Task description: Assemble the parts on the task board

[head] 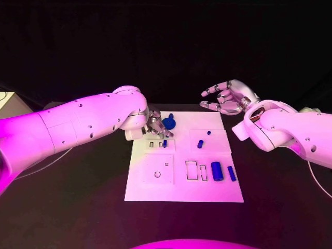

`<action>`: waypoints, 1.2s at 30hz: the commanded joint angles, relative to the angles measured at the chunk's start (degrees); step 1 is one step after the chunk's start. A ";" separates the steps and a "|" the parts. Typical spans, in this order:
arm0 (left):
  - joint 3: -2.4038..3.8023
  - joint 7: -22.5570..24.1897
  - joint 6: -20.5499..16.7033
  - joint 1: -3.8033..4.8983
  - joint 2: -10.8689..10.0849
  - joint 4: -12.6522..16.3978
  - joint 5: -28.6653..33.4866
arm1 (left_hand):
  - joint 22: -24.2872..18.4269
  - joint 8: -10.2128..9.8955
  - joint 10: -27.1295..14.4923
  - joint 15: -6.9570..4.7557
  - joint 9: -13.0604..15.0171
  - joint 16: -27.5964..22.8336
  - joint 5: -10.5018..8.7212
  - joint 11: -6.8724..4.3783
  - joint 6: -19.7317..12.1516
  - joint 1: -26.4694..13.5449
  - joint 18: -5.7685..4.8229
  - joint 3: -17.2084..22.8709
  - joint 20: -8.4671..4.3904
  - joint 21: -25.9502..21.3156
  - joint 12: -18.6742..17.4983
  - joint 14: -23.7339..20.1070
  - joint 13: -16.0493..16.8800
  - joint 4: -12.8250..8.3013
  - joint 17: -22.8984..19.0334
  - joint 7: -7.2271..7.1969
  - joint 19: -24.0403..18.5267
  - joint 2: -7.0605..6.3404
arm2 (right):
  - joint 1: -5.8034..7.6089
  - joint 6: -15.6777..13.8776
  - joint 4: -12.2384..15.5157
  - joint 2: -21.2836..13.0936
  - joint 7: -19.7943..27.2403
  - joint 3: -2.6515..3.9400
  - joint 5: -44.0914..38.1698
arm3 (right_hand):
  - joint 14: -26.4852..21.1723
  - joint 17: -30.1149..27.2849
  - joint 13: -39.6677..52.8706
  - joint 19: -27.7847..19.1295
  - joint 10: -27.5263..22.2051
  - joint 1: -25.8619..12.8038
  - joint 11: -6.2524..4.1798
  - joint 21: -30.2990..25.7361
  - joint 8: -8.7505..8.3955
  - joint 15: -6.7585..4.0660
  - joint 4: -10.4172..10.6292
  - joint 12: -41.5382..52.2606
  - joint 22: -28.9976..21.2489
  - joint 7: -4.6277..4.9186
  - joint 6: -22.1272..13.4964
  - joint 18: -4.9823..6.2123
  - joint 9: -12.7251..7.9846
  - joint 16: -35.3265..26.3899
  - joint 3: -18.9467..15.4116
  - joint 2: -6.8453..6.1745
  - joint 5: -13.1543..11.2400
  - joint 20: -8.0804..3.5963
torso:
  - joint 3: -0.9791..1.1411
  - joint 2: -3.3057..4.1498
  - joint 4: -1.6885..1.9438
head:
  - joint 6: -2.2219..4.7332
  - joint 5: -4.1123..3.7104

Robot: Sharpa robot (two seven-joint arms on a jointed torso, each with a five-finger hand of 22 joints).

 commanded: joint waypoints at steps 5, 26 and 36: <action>-0.02 -0.88 3.19 0.15 0.25 -0.97 -3.21 | 6.14 0.55 -0.14 0.36 0.54 0.20 -0.14 -0.26 0.24 -0.60 -0.59 -0.26 0.40 0.33 0.18 5.95 0.30 -0.14 15.07 -0.30 0.20 0.47 | 0.16 -0.77 -0.39 -0.02 0.59 0.02 0.18 | 5.42 13.11 7.34 4.06 -0.50 -0.10 0.08 -0.73 0.39 -0.20 0.11 -0.45 12.99 -0.07 -0.43 0.77 0.02 -0.41 0.38 -0.52 0.15 -0.25 | -0.05 0.02 0.25 | -0.13 -0.15; -0.36 -0.94 4.75 -0.69 2.30 -3.75 -1.21 | 6.15 0.80 -0.46 0.29 0.89 0.20 -0.14 -0.36 0.38 -0.50 -0.59 -0.17 0.38 0.33 -0.03 5.95 -0.13 -0.22 15.07 -0.40 0.20 0.59 | 0.20 -0.65 -0.72 0.48 -0.06 0.02 -0.21 | 5.48 13.32 7.54 4.22 -0.28 -0.14 0.08 -0.36 0.43 -0.20 0.12 -0.22 13.15 -0.07 -0.46 0.68 0.03 -0.31 0.45 -0.54 0.16 -0.25 | -0.10 0.43 -0.13 | -0.46 0.04; -0.40 -0.86 5.71 -0.84 2.69 -3.90 -0.45 | 6.17 0.89 -0.57 0.24 1.21 0.20 -0.13 -0.41 0.23 -0.05 -0.60 0.03 0.35 0.33 -0.04 5.95 -0.16 -0.39 15.07 -0.45 0.20 0.59 | 0.19 -0.40 -0.95 0.81 -0.35 0.01 -0.30 | 5.45 13.21 7.62 4.25 -0.18 -0.18 0.07 -0.27 0.51 -0.19 0.14 -0.13 13.18 -0.07 -0.44 0.66 0.06 -0.37 0.58 -0.49 0.21 -0.25 | -0.04 0.39 -0.11 | -0.71 -0.11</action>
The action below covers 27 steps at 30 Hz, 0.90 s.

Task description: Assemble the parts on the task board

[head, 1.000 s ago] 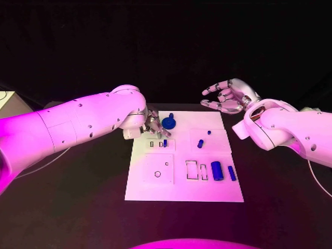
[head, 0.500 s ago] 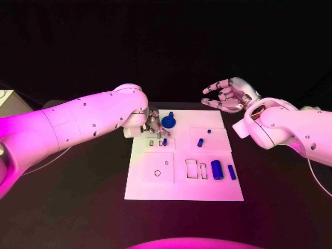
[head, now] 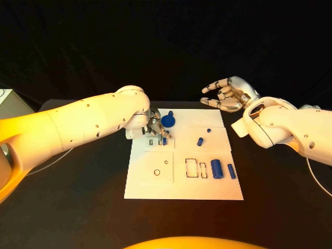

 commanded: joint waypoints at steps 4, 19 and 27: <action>0.00 0.06 2.77 -0.11 0.30 -0.21 1.43 | 6.16 0.38 -0.42 0.19 0.44 0.20 -0.12 -0.26 -0.04 0.73 -0.59 0.38 0.31 0.18 -0.02 5.95 -0.03 -0.49 15.08 -0.28 0.17 0.55 | 0.03 0.38 -0.12 0.17 -0.19 0.02 -0.44 | 5.43 13.15 7.66 4.26 -0.15 -0.19 0.07 0.30 0.23 -0.20 -0.02 0.20 13.16 -0.09 -0.43 0.65 0.10 -0.18 0.50 -0.46 0.24 -0.25 | 0.01 -0.01 0.11 | -0.23 -0.05; -0.03 0.39 3.12 -0.46 0.10 -0.14 2.05 | 6.11 0.44 -0.56 -0.20 1.90 0.20 -0.10 -0.71 -0.16 4.83 -0.56 4.63 0.03 0.13 0.00 5.95 -0.09 -1.45 15.08 -0.75 0.05 1.61 | 0.01 0.73 -0.32 0.41 -0.64 0.01 -0.67 | 5.41 13.10 7.65 4.26 -0.14 -0.18 0.06 0.29 0.30 -0.20 -0.03 0.20 13.15 -0.10 -0.40 0.65 0.13 -0.21 0.63 -0.42 0.30 -0.25 | 0.02 -0.03 0.08 | -0.24 -0.14; -0.01 0.74 2.24 -0.49 -0.20 -0.22 2.94 | 6.11 2.13 -0.39 -1.05 6.02 0.20 -0.12 -1.63 -0.17 6.25 -0.54 19.79 -0.74 0.06 -0.26 5.95 -0.38 -5.57 15.08 -1.76 -0.03 -0.14 | -0.03 1.06 -0.57 0.62 -0.86 -0.01 -0.81 | 5.41 13.09 7.69 4.27 -0.08 -0.17 0.05 0.30 0.36 -0.21 -0.05 0.25 13.16 -0.11 -0.37 0.65 0.15 -0.22 0.73 -0.39 0.35 -0.26 | 0.04 0.00 0.02 | -0.25 -0.10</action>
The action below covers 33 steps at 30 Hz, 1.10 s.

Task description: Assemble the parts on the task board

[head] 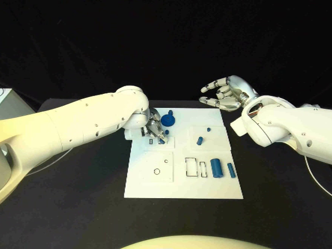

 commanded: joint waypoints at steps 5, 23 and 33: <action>-0.02 1.11 -1.66 -0.10 -0.34 0.08 3.17 | 6.19 3.88 0.90 -0.91 6.85 0.20 0.10 -0.67 -0.49 -2.88 -0.55 11.70 -0.58 0.03 -0.05 5.94 0.17 -4.63 15.09 -1.05 0.02 -2.07 | -0.10 1.29 -0.27 0.22 -0.31 -0.03 -1.00 | 5.41 13.10 7.70 4.27 -0.08 -0.17 0.05 0.30 0.36 -0.21 -0.07 0.25 13.18 -0.11 -0.37 0.65 0.05 -0.22 0.40 -0.40 0.35 -0.26 | 0.05 0.05 -0.06 | -0.07 0.05; 0.12 2.15 -8.43 -0.03 -3.88 3.75 5.96 | 7.59 10.27 5.64 -2.48 14.95 0.20 16.75 -2.42 1.36 -14.93 -0.83 22.83 -1.96 0.48 3.13 5.94 3.94 -12.02 15.09 -2.81 1.03 -4.66 | -0.32 2.62 -0.69 -0.02 -1.17 -0.13 -1.27 | 5.39 13.02 7.63 4.19 -0.13 -0.29 0.04 0.08 0.47 -0.22 -0.04 0.19 13.08 -0.12 -0.33 0.70 0.09 -0.26 0.51 -0.42 0.36 -0.27 | 0.20 -0.20 0.51 | -0.40 -0.08; -1.22 2.70 -13.60 -0.06 -4.49 6.19 0.39 | 9.41 11.68 7.81 -3.31 16.10 0.20 24.22 -3.34 2.85 -17.31 -1.24 23.31 -2.76 1.21 4.29 5.94 5.71 -13.60 15.09 -3.71 2.31 -5.25 | -0.34 3.02 -0.71 -0.15 -1.47 -0.17 -1.48 | 5.39 13.02 7.63 4.19 -0.13 -0.29 0.04 0.08 0.47 -0.22 -0.04 0.19 13.08 -0.12 -0.33 0.70 0.09 -0.26 0.51 -0.42 0.36 -0.27 | 0.21 -0.14 0.48 | -0.76 0.27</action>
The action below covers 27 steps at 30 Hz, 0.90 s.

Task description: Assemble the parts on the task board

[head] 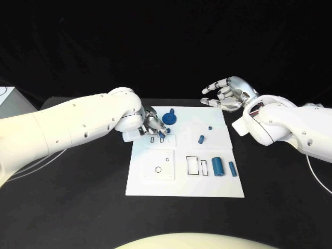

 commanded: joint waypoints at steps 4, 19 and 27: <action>-1.49 1.32 -6.52 -0.03 -0.09 1.33 -6.78 | 9.75 0.58 0.53 -0.60 6.70 0.21 1.33 -0.22 2.65 -0.77 -0.77 8.48 -0.60 0.50 0.24 5.95 0.10 -9.02 15.10 -2.23 2.53 -0.04 | -0.04 1.23 0.02 -0.07 -0.10 -0.02 -0.87 | 5.37 12.94 7.56 4.19 -0.16 -0.40 0.04 0.06 0.28 -0.23 0.16 0.15 13.10 -0.12 -0.35 0.71 0.06 -0.29 0.40 -0.47 0.39 -0.27 | -0.02 0.07 -0.02 | -0.25 0.33; -3.24 1.72 -11.46 -0.70 -0.09 3.34 -14.99 | 10.42 0.76 0.76 -0.75 6.80 0.21 1.85 -0.38 2.87 -0.72 -0.93 8.70 -0.72 0.78 0.28 5.95 0.15 -9.24 15.10 -2.37 2.98 0.04 | -0.06 1.19 -0.06 -0.16 0.06 -0.02 -0.94 | 5.38 12.97 7.53 4.18 -0.17 -0.53 0.02 0.04 0.37 -0.24 0.19 0.14 13.09 -0.12 -0.40 0.71 0.09 -0.28 0.58 -0.52 0.74 -0.28 | 0.01 0.15 -0.13 | -0.64 0.72; -3.32 1.70 -11.14 -1.39 0.03 3.50 -15.45 | 10.45 0.78 0.77 -0.77 6.82 0.21 1.89 -0.40 2.92 -0.70 -0.93 8.76 -0.75 0.79 0.25 5.95 0.09 -9.27 15.10 -2.40 3.01 0.10 | -0.06 1.30 0.00 -0.19 0.00 -0.02 -1.00 | 5.38 12.97 7.53 4.18 -0.17 -0.53 0.02 0.04 0.37 -0.24 0.19 0.14 13.09 -0.12 -0.40 0.71 0.09 -0.28 0.58 -0.52 0.74 -0.28 | -0.03 0.22 -0.25 | -0.87 0.68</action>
